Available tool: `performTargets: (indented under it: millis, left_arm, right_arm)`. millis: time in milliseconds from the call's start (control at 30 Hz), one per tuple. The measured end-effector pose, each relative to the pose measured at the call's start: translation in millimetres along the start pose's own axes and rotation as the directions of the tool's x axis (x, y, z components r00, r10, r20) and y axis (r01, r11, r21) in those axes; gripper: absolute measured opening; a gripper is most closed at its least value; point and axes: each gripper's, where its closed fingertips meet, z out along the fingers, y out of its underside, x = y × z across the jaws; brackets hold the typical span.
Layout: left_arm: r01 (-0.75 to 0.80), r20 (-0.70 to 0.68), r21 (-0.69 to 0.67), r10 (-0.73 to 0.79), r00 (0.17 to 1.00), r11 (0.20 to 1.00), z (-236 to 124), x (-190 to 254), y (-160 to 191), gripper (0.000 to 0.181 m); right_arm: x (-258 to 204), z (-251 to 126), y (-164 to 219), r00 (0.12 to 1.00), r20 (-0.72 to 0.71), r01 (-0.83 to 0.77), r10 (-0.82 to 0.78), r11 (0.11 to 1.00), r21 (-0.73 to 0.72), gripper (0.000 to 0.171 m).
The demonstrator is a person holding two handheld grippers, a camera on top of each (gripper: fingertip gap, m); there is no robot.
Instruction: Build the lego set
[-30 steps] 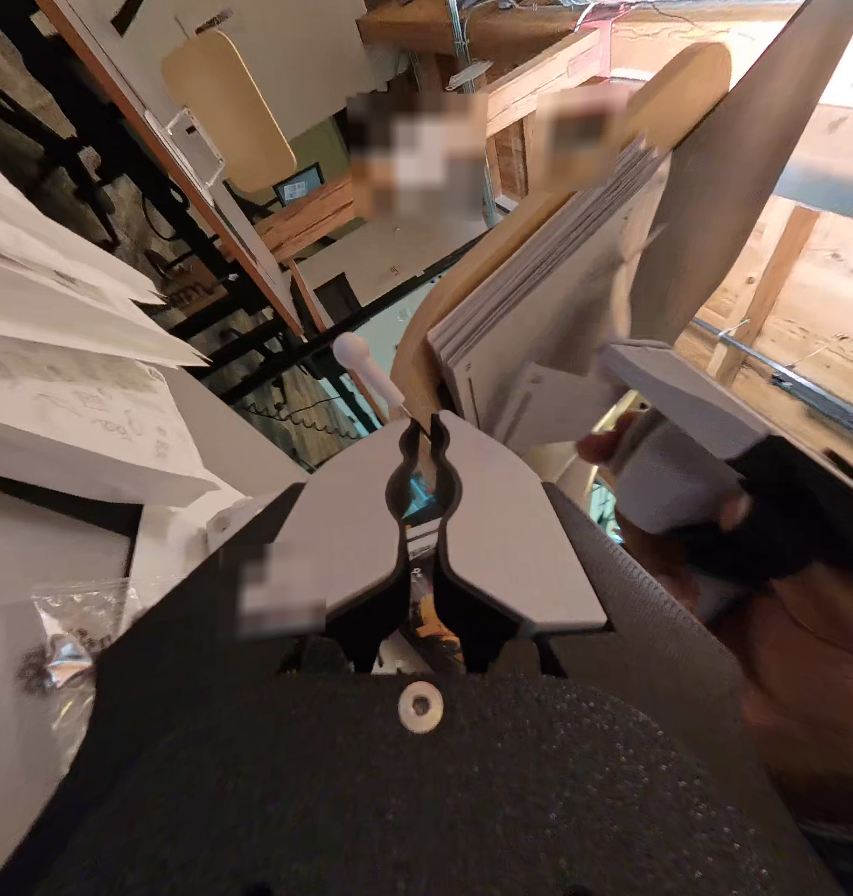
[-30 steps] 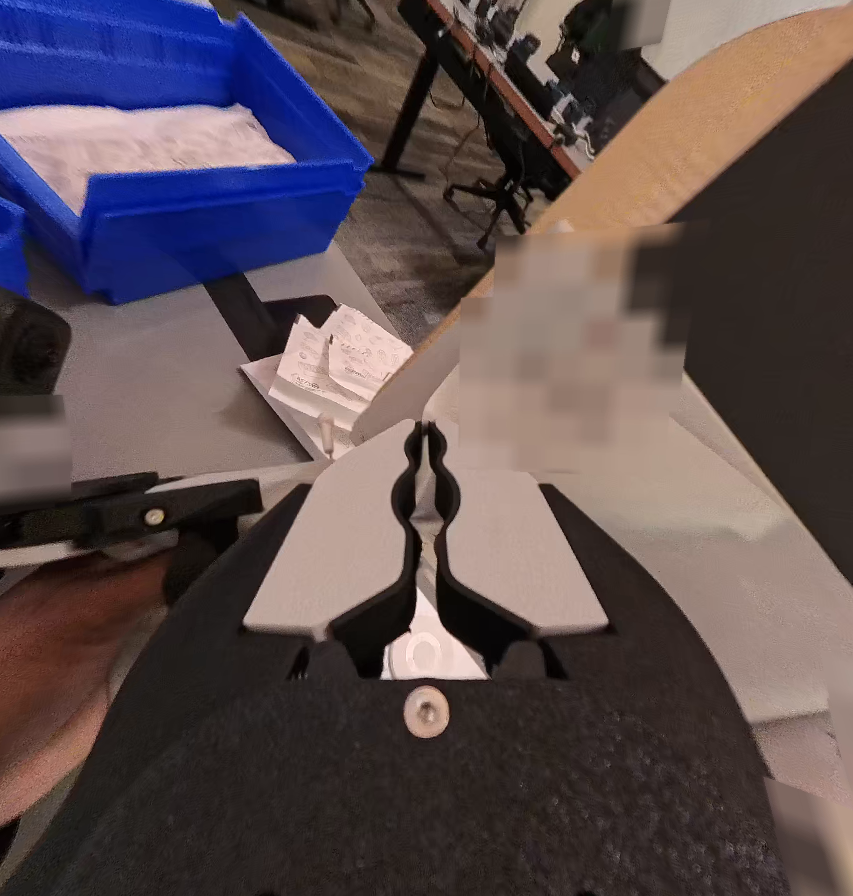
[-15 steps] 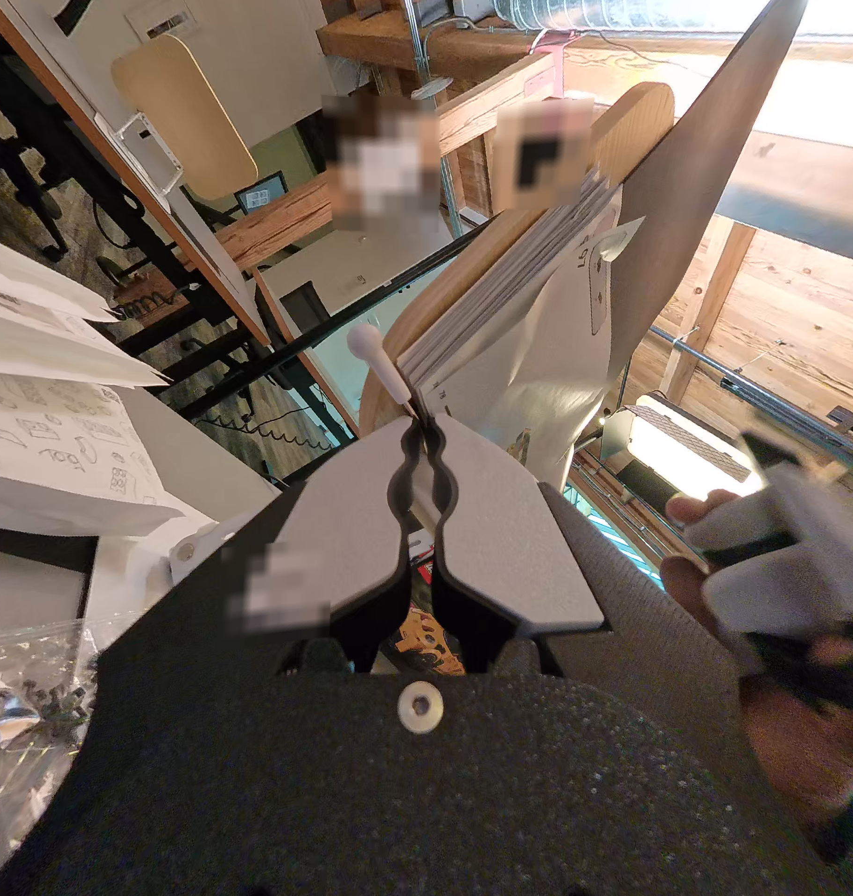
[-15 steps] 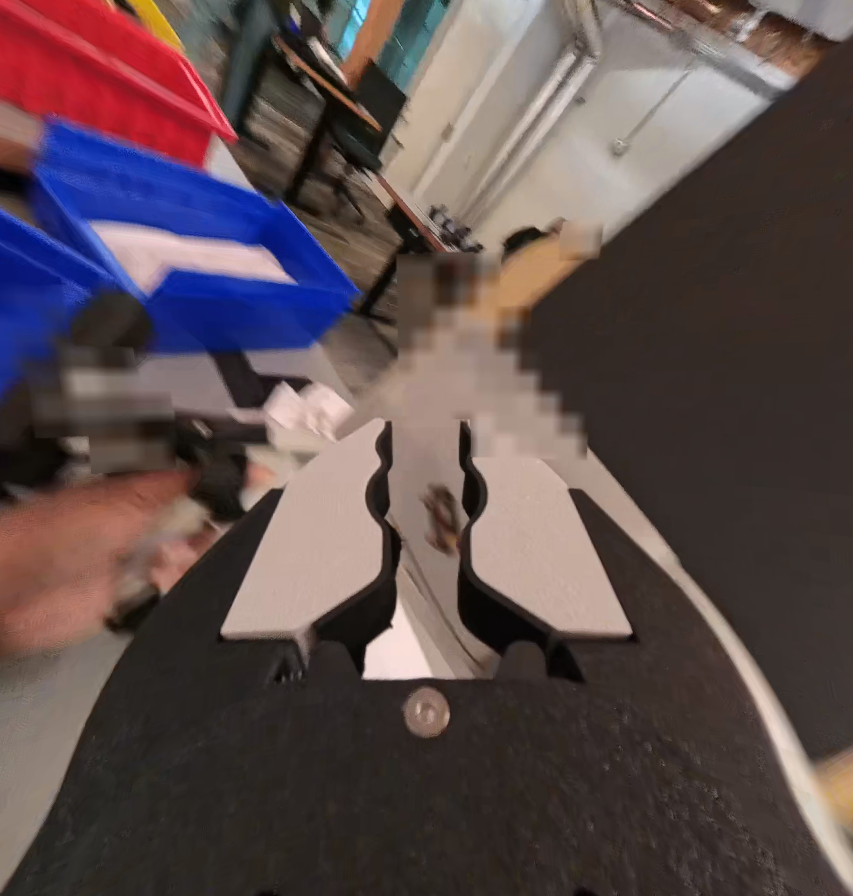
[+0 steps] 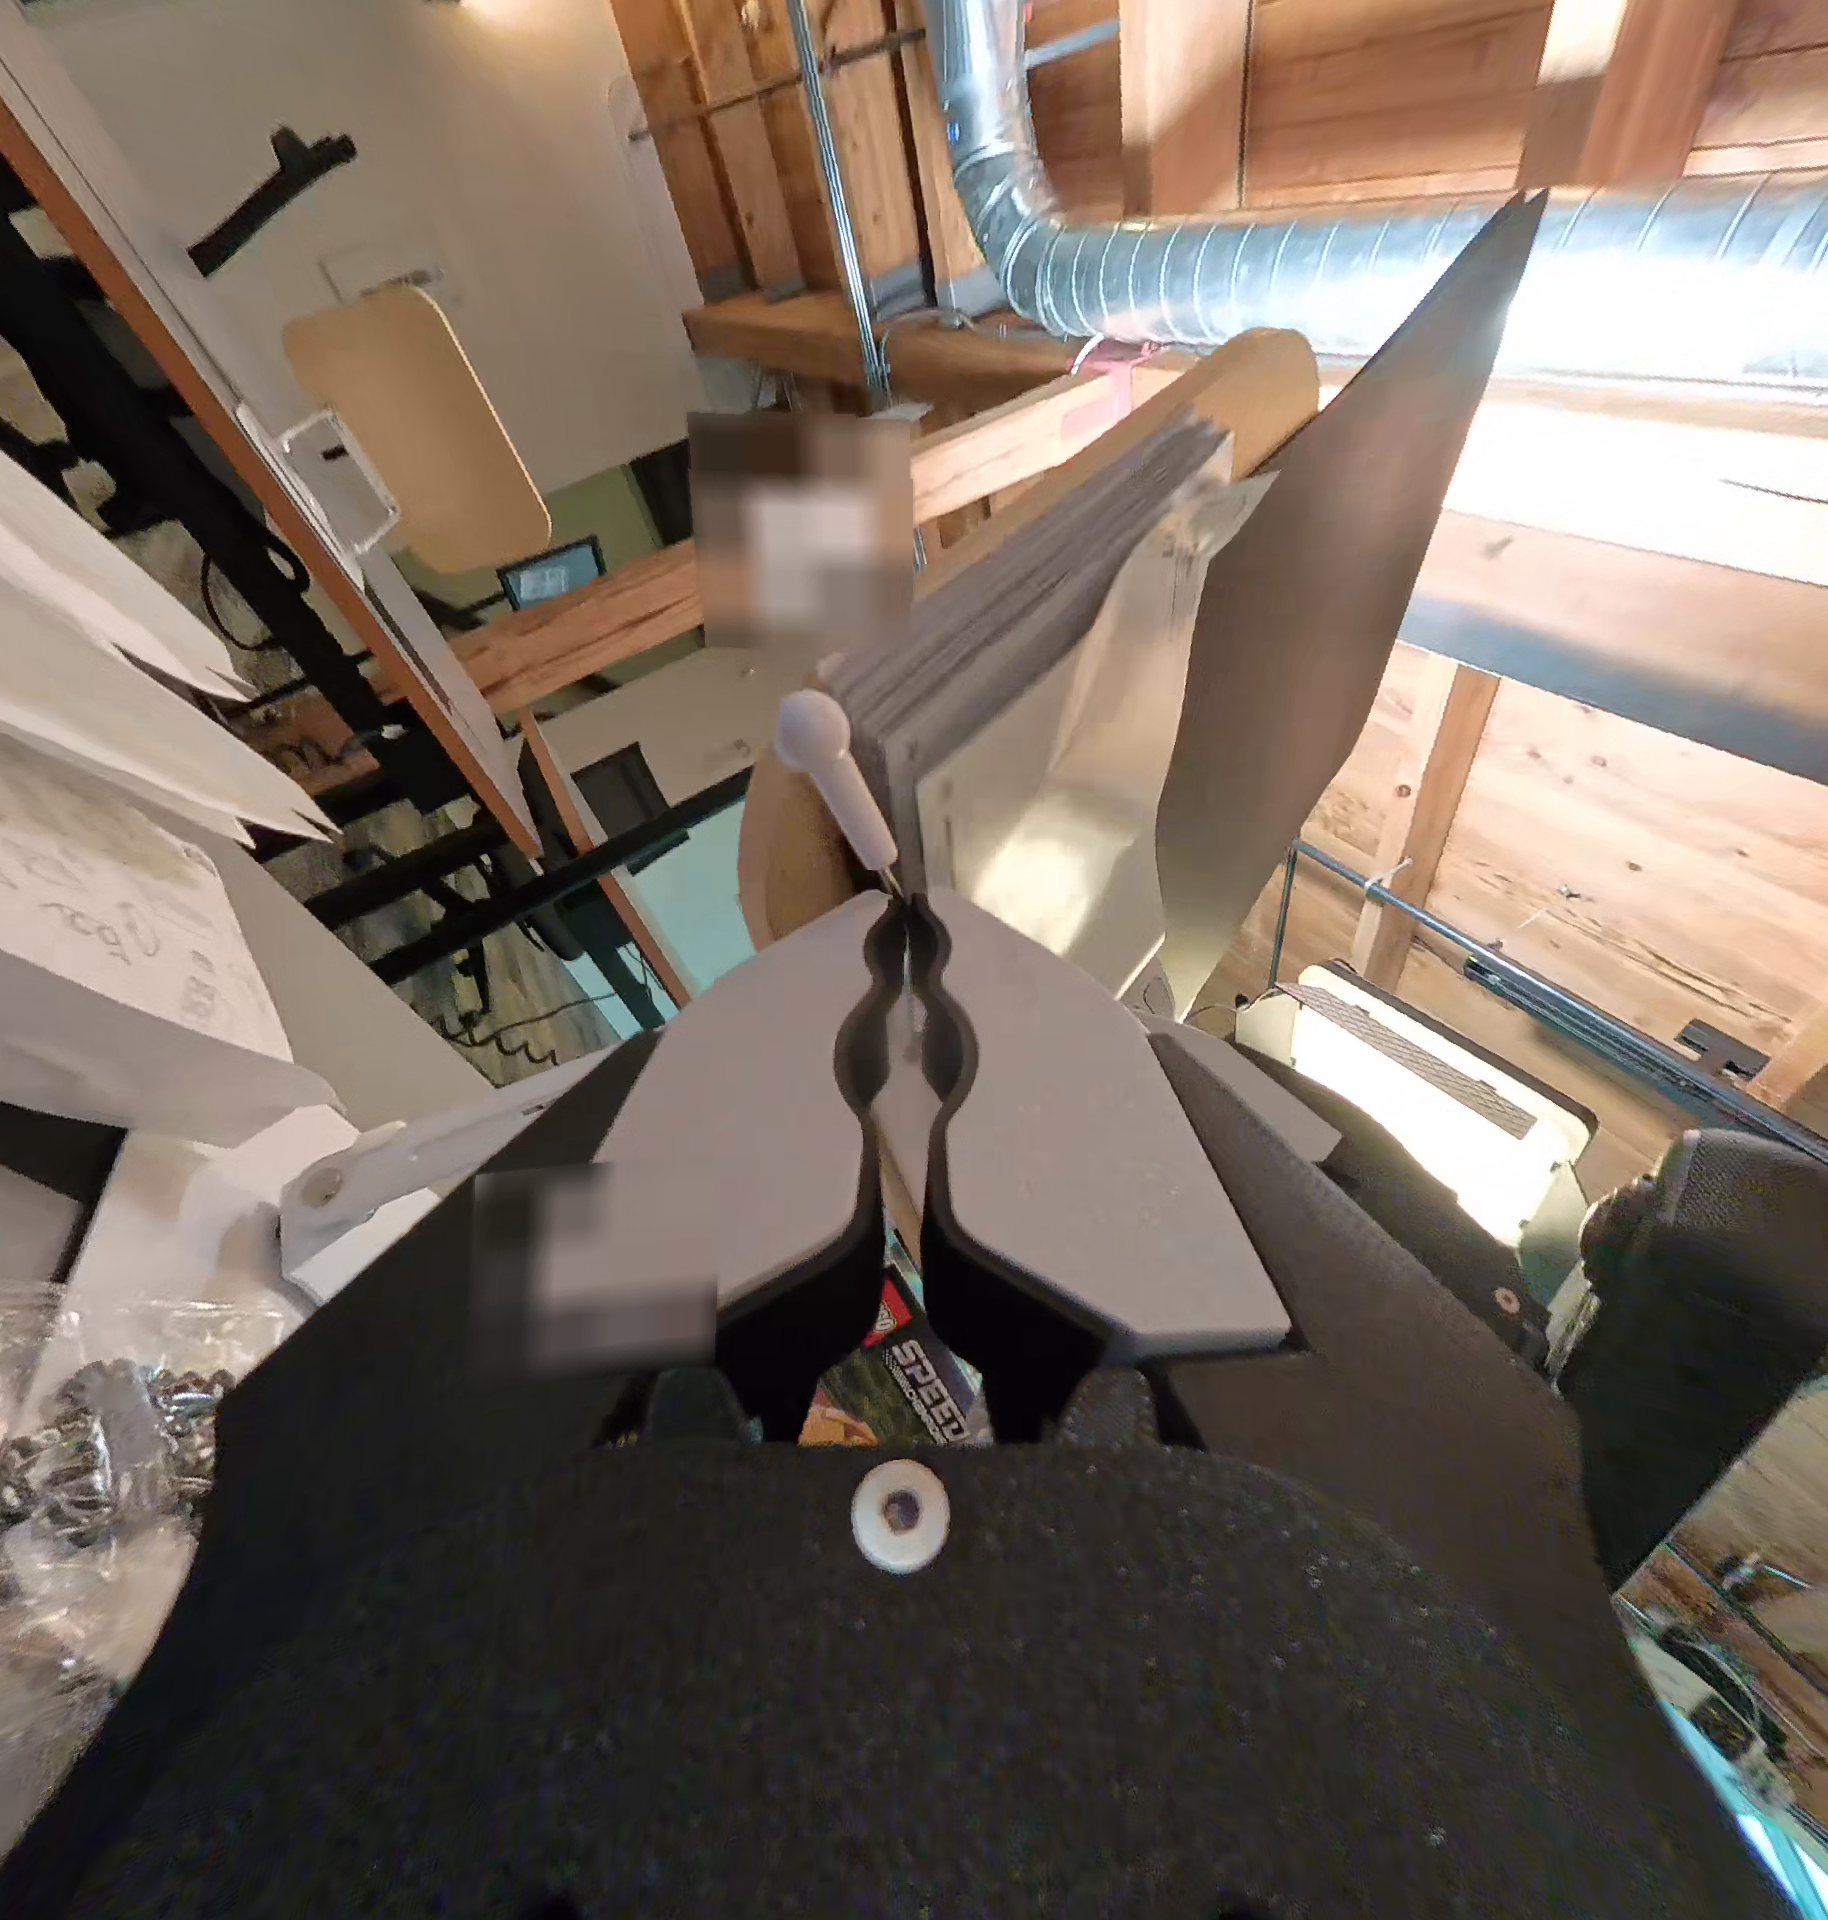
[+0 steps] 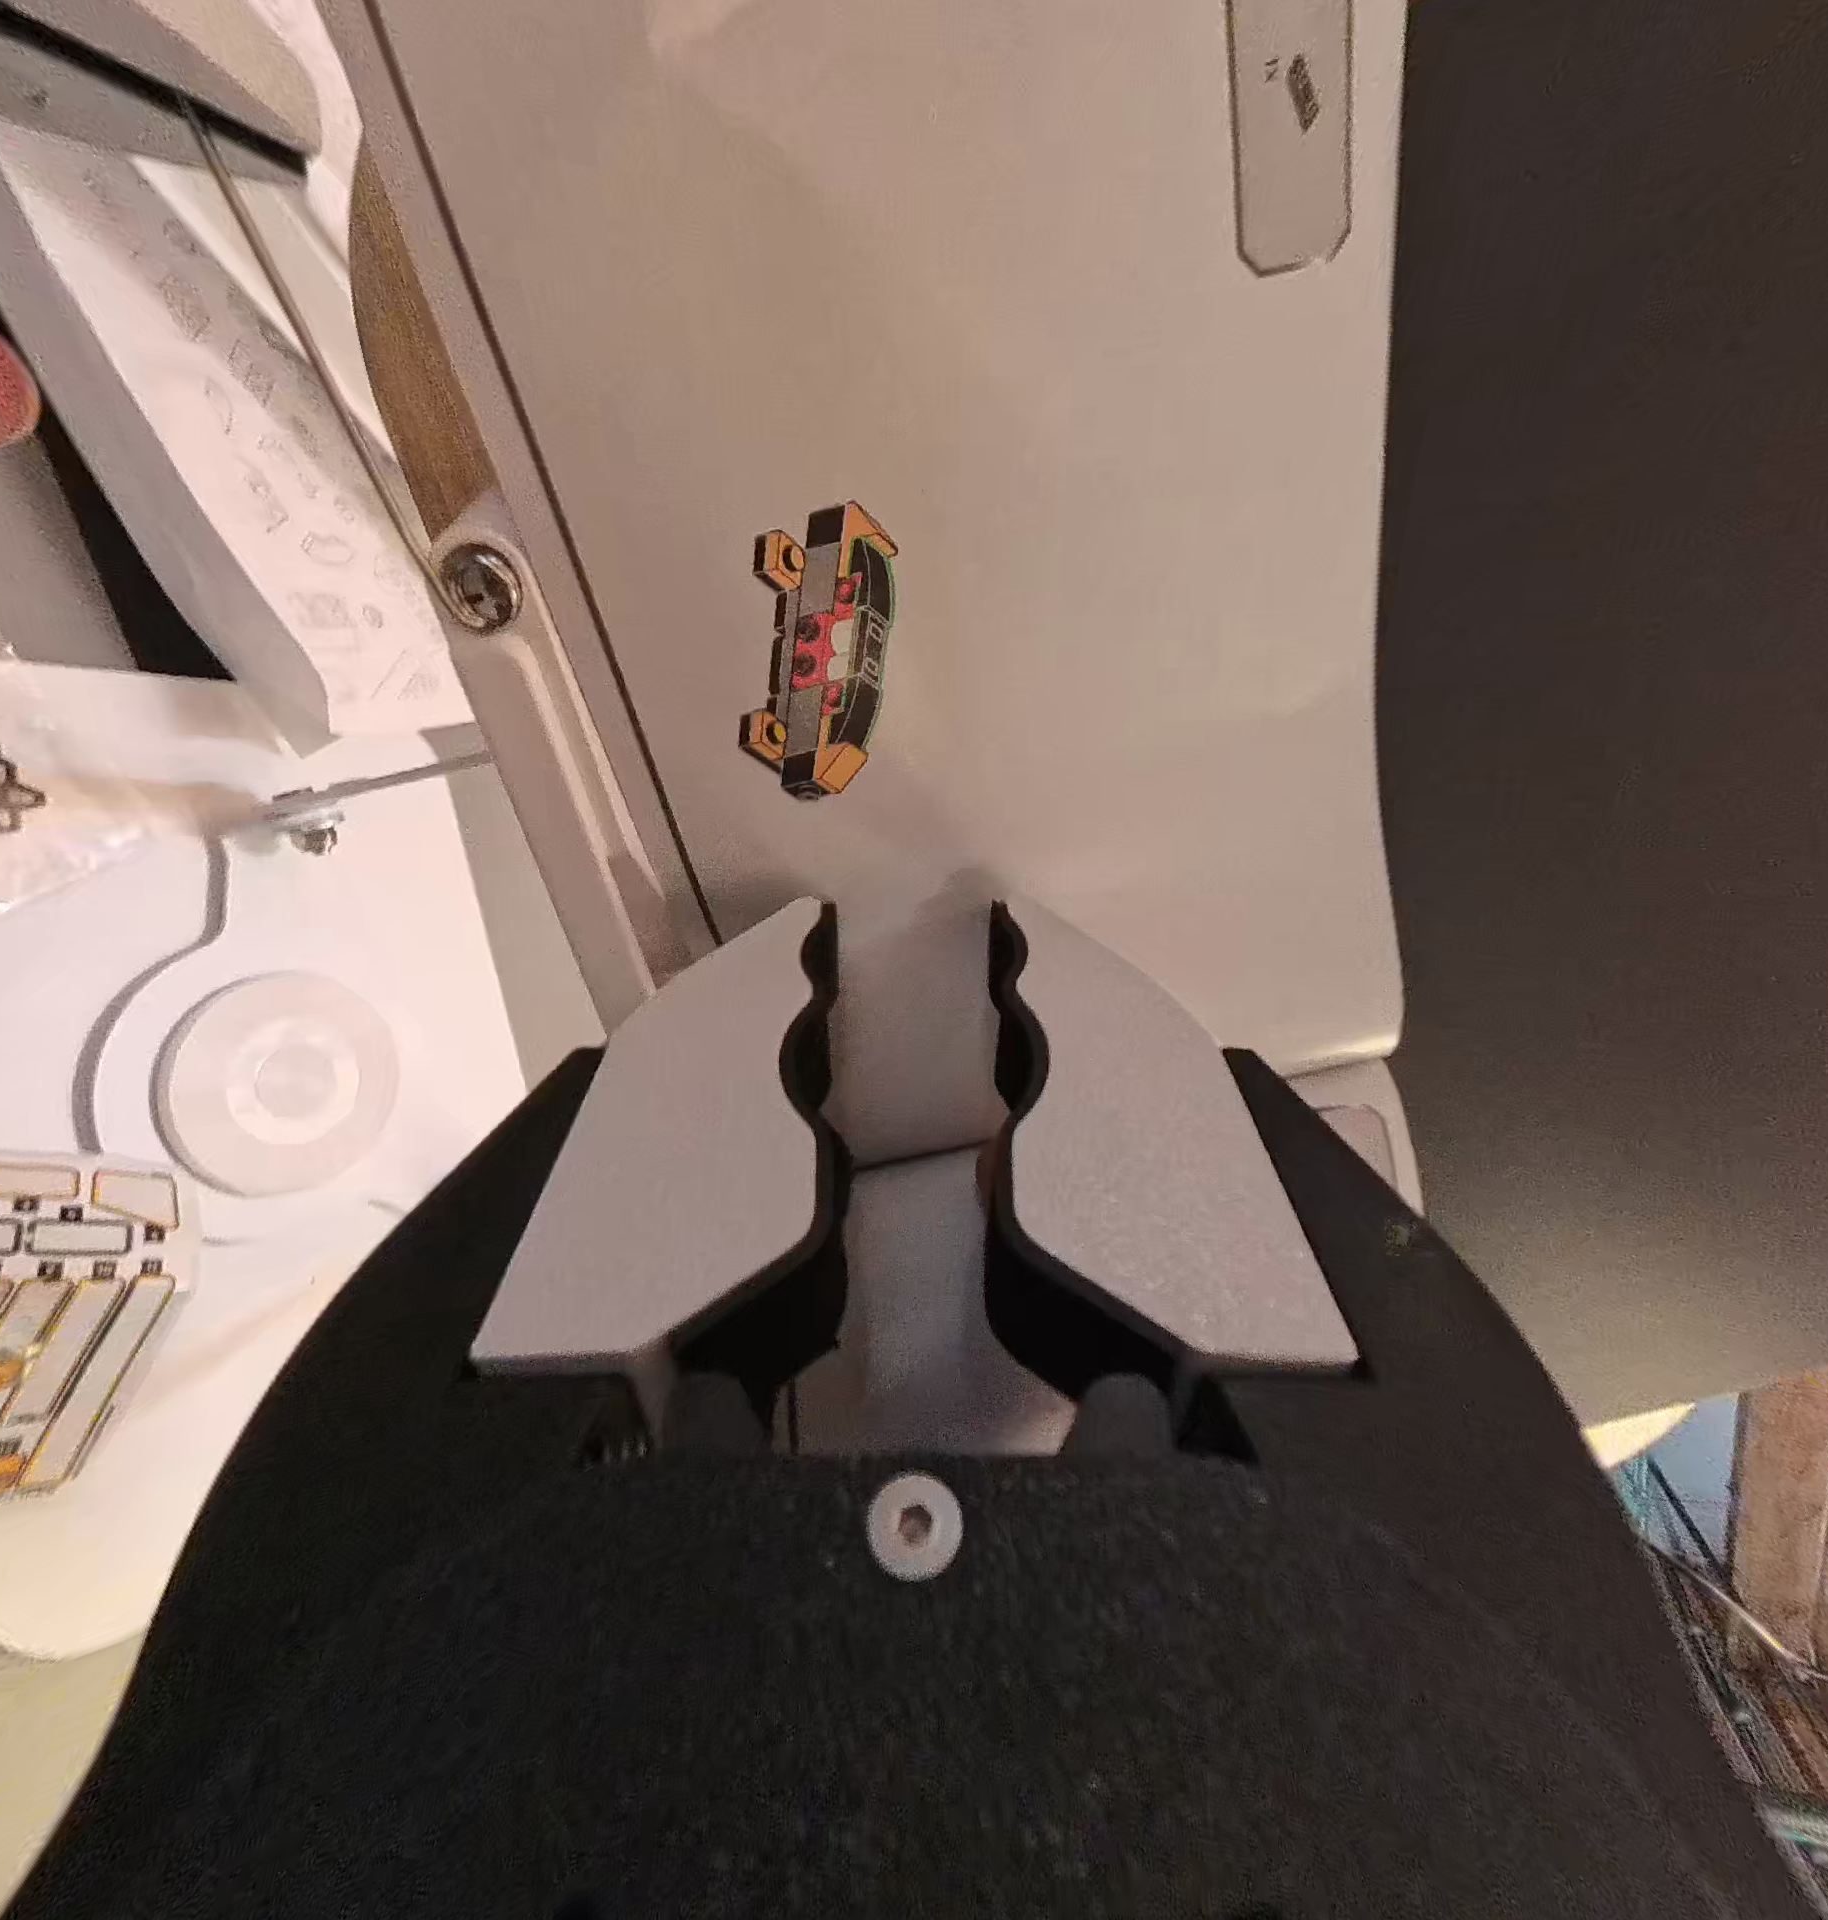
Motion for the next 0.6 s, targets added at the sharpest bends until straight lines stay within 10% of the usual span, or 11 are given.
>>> performTargets:
  millis: [200,367,600]
  left_arm:
    - [0.032,-0.02,0.008,-0.032,0.999,0.999,-4,-1,2,0.001]
    - [-0.3,-0.011,-0.043,0.3,0.954,0.953,6,22,-1,0.001]
    - [-0.877,-0.216,-0.352,0.883,0.417,0.328,45,49,41,0.0]
  right_arm:
    - [-4,1,-1,0.995,-0.017,-0.093,0.093,0.996,0.004,0.018]
    - [-4,1,2,0.984,0.022,-0.178,0.177,0.984,0.028,0.019]
    - [-5,-2,2,0.952,0.084,-0.299,0.293,0.952,0.068,0.018]
